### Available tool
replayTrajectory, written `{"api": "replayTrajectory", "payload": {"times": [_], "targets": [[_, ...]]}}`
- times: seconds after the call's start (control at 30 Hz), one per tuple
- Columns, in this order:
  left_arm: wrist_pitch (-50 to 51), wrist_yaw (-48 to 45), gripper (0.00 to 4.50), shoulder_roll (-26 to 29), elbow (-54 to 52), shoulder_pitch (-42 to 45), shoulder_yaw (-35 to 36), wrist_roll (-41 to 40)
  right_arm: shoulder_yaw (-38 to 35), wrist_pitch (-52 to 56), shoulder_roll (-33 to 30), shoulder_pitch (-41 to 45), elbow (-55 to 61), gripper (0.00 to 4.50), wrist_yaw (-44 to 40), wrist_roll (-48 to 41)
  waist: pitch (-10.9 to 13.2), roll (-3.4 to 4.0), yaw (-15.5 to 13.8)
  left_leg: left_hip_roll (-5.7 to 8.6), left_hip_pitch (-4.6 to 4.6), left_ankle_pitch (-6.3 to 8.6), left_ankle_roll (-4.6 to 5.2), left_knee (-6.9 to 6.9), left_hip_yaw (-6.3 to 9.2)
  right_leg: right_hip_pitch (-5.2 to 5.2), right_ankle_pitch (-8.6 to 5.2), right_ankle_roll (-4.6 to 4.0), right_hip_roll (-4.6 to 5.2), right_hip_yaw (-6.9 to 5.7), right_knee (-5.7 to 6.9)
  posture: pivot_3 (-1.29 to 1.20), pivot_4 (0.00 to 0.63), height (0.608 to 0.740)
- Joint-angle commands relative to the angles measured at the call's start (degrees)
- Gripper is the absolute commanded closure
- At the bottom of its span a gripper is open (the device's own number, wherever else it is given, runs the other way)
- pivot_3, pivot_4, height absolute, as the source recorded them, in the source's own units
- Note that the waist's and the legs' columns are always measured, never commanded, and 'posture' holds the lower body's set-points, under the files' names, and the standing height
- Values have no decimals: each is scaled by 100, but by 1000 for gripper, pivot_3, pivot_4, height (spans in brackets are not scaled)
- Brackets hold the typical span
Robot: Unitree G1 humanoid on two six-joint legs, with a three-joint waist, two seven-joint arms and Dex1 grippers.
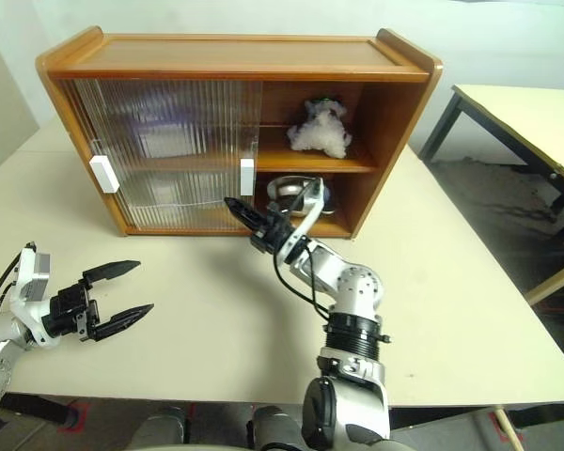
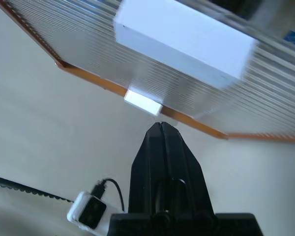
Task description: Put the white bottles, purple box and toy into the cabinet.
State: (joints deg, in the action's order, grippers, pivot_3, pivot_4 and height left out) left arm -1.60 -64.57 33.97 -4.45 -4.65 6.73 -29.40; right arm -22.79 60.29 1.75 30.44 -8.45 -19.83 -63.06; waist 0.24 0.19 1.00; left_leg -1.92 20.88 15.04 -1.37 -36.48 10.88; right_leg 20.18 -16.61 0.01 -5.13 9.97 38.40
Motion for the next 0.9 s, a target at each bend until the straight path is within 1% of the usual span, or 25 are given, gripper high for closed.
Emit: {"api": "replayTrajectory", "payload": {"times": [0.03, 0.17, 0.23, 0.3, 0.37, 0.43, 0.6, 0.7, 0.83, 0.9], "targets": [[-37, 28, 0, 1, -43, -5, 51, 19, 90, -368, 85, 174, 30, 4481, 135, 108, -2, -3, -13, -2, 0, 0, 0, 1, 0, -1, -1, 1, -4, 0, 0, 29, 11, 740], [-64, 38, 0, -2, -28, -35, 43, 32, -137, -1150, 274, 448, -165, 4481, 466, 162, -2, -2, -35, -10, -1, 1, 1, 4, 0, 0, -6, 2, -6, 1, -1, 32, 11, 740], [-68, 53, 0, -8, -31, -39, 40, 34, -190, -1371, 281, 520, -264, 4481, 579, 149, -3, -4, -56, -21, -2, 1, 1, 3, -2, -1, -5, -2, -9, 0, -1, 36, 11, 740], [-75, 65, 0, -11, -29, -40, 38, 33, -176, -1443, 256, 525, -300, 4481, 641, 130, -4, -5, -72, -28, -4, 1, 1, 2, -1, 0, -2, -14, -9, -3, 0, 37, 10, 740], [-84, 72, 0, -13, -30, -46, 36, 33, -151, -1479, 229, 507, -292, 4481, 730, 141, -4, -6, -77, -37, -5, 1, 1, 2, -1, 0, -9, -56, -8, -4, 0, 37, 10, 740], [-92, 73, 0, -11, -23, -45, 39, 36, -138, -1519, 205, 495, -262, 4481, 846, 173, -4, -6, -84, -41, -6, 1, 1, 3, 2, 0, -9, -78, -10, -7, 1, 37, 10, 740], [-97, 46, 0, 3, 13, -25, 34, 36, -141, -1648, 226, 508, -120, 4481, 1145, 152, -5, -7, -104, -39, -7, -6, 2, -2, 5, -1, 20, -80, -19, -6, 1, 24, 11, 740], [-108, 25, 0, -5, 59, 13, 13, 45, -33, -1642, 226, 446, 63, 4481, 1279, 193, -5, -7, -107, -38, -13, -8, 1, -16, 8, 23, 27, -84, -16, -4, 1, 22, 12, 740], [-125, 3, 0, -23, 109, 66, -12, 51, 212, -1649, 140, 314, 231, 4481, 1253, 421, -6, -7, -89, -41, -5, -8, 1, -19, 8, 33, 35, -94, -14, -4, 1, 17, 10, 740], [-129, 0, 0, -27, 115, 76, -17, 54, 467, -1703, -29, 273, 248, 4481, 1078, 735, -9, -10, -82, -44, 0, -7, 1, -17, 8, 38, 36, -96, -18, -3, 1, 18, 8, 740]]}}
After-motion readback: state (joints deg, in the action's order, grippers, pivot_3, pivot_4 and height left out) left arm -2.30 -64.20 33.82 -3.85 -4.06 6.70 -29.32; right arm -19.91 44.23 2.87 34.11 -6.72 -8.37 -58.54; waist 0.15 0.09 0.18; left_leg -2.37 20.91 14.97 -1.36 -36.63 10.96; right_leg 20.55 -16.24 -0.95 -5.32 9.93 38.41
